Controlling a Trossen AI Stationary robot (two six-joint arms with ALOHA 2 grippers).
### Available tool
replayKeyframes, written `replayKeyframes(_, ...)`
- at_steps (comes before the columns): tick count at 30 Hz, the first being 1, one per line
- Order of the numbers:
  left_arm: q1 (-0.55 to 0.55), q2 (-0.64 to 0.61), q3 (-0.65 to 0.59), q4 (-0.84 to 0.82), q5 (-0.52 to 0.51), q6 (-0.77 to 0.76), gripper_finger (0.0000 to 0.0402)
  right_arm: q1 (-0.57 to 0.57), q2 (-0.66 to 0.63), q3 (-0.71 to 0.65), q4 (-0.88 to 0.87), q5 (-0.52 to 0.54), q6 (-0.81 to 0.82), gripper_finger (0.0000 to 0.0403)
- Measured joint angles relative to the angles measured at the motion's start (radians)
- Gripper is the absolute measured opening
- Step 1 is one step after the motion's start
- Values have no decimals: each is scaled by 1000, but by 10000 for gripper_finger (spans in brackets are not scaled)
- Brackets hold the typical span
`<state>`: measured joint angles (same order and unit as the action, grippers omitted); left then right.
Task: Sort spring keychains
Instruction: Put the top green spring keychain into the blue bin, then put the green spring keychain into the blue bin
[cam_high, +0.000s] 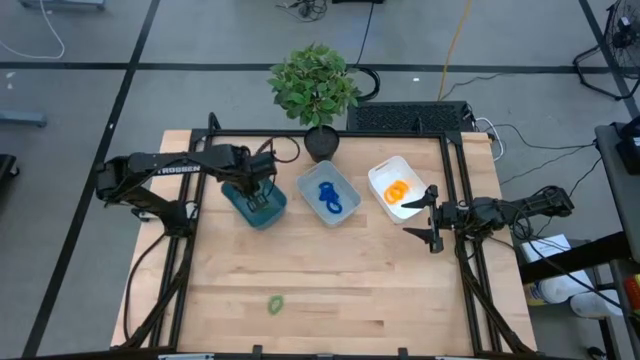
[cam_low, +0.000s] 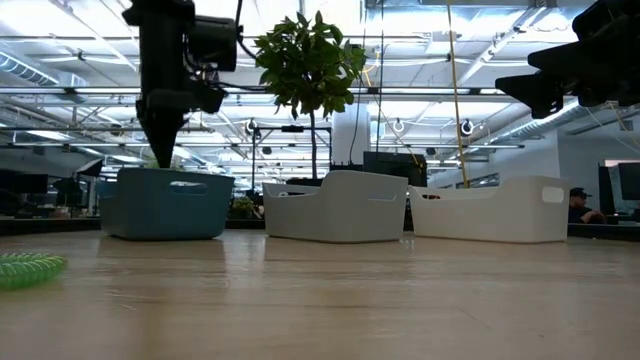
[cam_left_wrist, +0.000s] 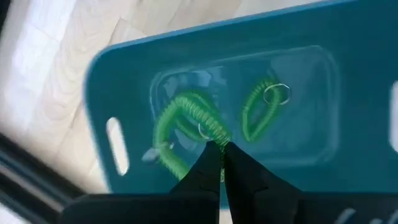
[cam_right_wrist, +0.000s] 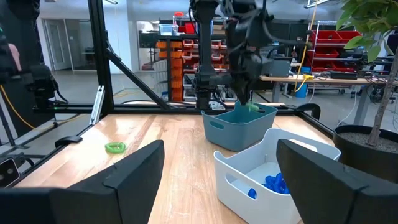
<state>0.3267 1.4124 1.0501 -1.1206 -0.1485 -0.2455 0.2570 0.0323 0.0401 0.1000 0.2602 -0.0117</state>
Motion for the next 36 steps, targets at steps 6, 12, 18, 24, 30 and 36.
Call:
replayKeyframes(6,-11,4,-137,151,35,-21,4,0,0,0,0,0,0,297)
replayKeyframes(12,-25,9,-228,257,45,-45,5,0,0,0,0,0,0,297)
replayKeyframes(18,-37,10,-242,282,33,-46,68,0,0,0,0,0,0,297)
replayKeyframes(24,-37,9,-242,290,-17,-22,166,0,0,0,0,0,0,297)
replayKeyframes(30,-37,-25,-229,279,-13,-19,275,0,0,0,0,0,0,297)
replayKeyframes(36,-65,-85,-157,189,-9,-50,350,0,0,0,0,0,0,297)
